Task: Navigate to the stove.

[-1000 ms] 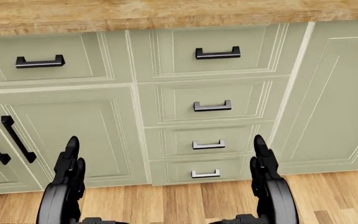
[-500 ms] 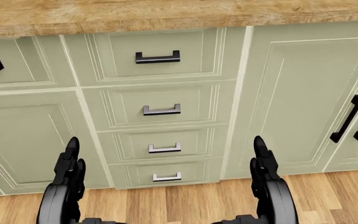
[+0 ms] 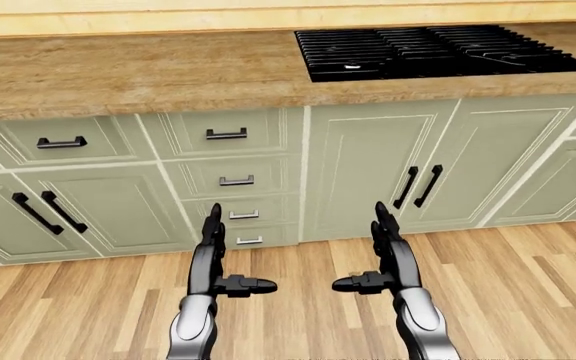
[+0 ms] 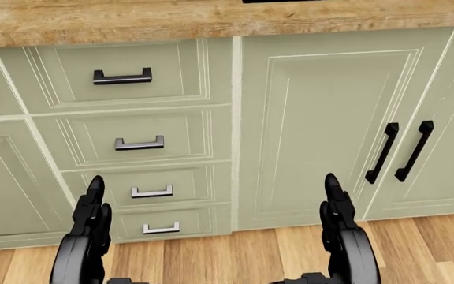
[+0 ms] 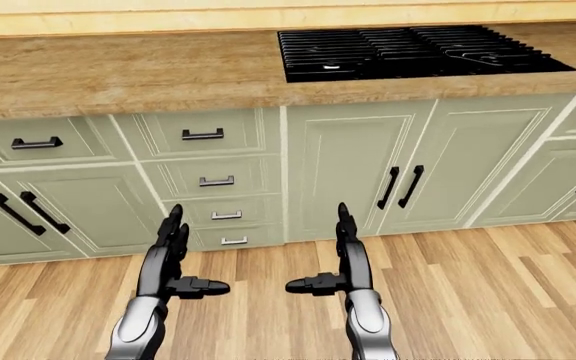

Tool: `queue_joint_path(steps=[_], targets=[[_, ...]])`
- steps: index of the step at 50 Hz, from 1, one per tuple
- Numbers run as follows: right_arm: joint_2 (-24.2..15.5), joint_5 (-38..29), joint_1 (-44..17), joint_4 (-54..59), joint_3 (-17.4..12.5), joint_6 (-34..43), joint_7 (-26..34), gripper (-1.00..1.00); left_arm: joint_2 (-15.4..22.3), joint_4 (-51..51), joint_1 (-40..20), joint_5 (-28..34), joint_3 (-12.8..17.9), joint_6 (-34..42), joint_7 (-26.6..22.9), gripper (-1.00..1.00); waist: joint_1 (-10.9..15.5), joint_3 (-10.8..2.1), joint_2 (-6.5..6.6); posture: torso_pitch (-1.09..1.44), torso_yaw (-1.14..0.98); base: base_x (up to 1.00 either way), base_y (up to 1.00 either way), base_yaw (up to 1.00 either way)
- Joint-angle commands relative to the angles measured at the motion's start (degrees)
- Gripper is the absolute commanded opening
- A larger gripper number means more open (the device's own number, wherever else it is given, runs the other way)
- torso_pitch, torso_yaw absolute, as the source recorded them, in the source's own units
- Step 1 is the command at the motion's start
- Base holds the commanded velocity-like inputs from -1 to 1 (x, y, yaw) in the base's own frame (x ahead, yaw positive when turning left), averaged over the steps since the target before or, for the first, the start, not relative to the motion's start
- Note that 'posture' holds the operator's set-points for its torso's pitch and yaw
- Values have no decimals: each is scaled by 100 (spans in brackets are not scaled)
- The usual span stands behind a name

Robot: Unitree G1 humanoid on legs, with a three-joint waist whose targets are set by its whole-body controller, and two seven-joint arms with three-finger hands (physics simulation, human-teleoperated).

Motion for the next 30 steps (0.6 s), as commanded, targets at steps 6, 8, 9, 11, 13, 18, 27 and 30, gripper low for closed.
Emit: queue_joint_path(steps=[6,8,9,11,13,18,27,30], targets=[[11,16,-117,-251,44,-186,33,100,26,-252,-99,-8,38,-194,35,100,54,-70,316,0,0,0,-49,0],[11,18,-117,-251,45,-183,36,100,25,-252,-99,-9,39,-196,38,100,140,-81,227,0,0,0,-48,0],[12,17,-117,-251,44,-184,32,100,27,-252,-99,-8,38,-195,34,100,100,-117,310,0,0,0,-48,0],[11,15,-116,-252,45,-181,32,100,25,-252,-99,-10,39,-194,37,100,106,-188,329,0,0,0,-49,0],[12,18,-117,-251,44,-183,32,100,26,-252,-99,-8,38,-194,37,100,97,-192,278,0,0,0,-50,0],[11,16,-117,-252,45,-183,32,100,26,-251,-99,-7,38,-199,36,100,93,-179,-289,0,0,0,-49,0],[11,17,-117,-251,44,-184,33,100,26,-252,-99,-9,38,-196,35,100,14,-78,-34,0,0,0,-49,0],[11,16,-117,-251,44,-182,32,100,26,-251,-99,-10,38,-196,34,100,42,-44,113,0,0,0,-49,0]])
